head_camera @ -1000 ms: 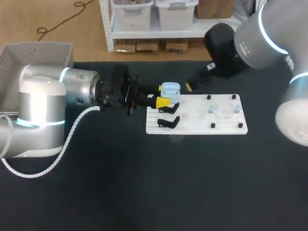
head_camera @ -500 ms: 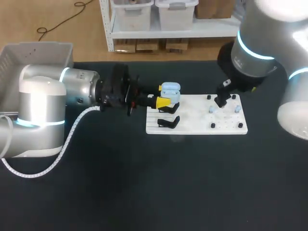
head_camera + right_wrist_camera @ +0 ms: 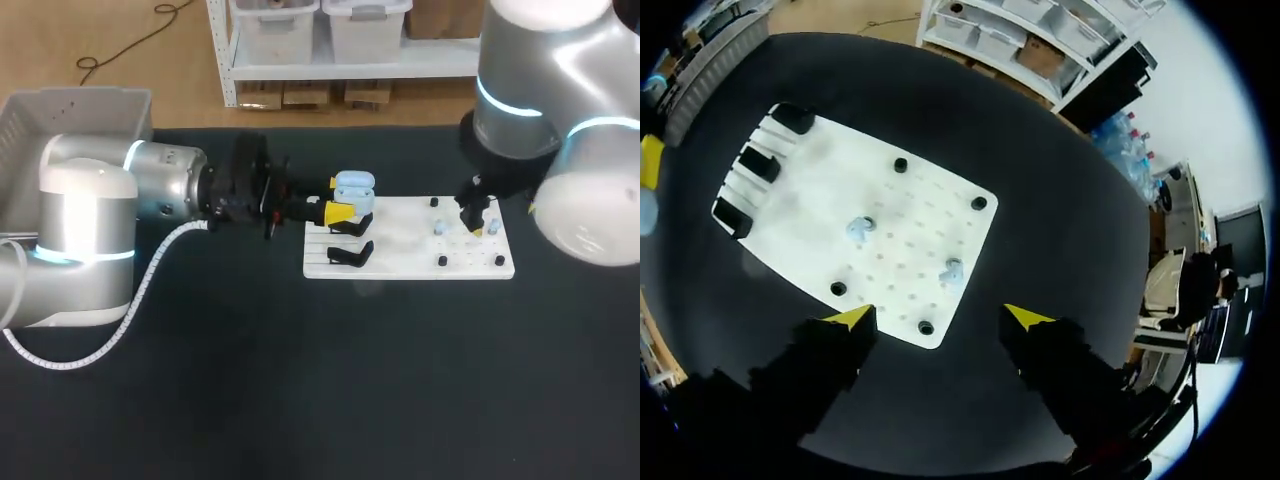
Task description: Pick up each earbud case from the left stands, insert the matching earbuds, close the lid, and place the case in the box.
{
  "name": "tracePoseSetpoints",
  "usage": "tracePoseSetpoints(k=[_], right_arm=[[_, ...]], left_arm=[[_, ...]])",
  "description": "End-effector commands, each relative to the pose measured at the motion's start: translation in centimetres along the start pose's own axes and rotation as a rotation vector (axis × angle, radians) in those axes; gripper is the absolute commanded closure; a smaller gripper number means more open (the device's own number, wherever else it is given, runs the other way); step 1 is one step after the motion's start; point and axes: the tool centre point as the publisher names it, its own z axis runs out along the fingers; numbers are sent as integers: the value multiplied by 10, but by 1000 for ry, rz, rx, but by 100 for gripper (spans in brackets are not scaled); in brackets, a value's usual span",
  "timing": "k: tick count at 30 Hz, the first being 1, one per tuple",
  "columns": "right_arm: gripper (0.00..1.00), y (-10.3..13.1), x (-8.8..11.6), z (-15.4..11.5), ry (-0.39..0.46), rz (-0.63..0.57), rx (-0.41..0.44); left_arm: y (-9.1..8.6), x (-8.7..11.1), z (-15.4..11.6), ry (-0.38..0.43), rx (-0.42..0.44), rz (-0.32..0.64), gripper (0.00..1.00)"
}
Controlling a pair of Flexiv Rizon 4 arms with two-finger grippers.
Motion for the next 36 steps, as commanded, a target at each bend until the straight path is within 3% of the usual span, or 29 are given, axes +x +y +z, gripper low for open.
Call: tracePoseSetpoints(k=[1,9,18,36], right_arm=[[25,-2,-8,6,75,32,5],[47,0,-9,11,99,77,-1],[51,5,-14,22,98,79,32],[62,-6,-16,39,83,114,81]], left_arm=[[-1,0,0,0,-5,2,100],[-1,0,0,0,-5,2,100],[-1,0,0,0,-5,2,100],[-1,0,0,0,-5,2,100]])
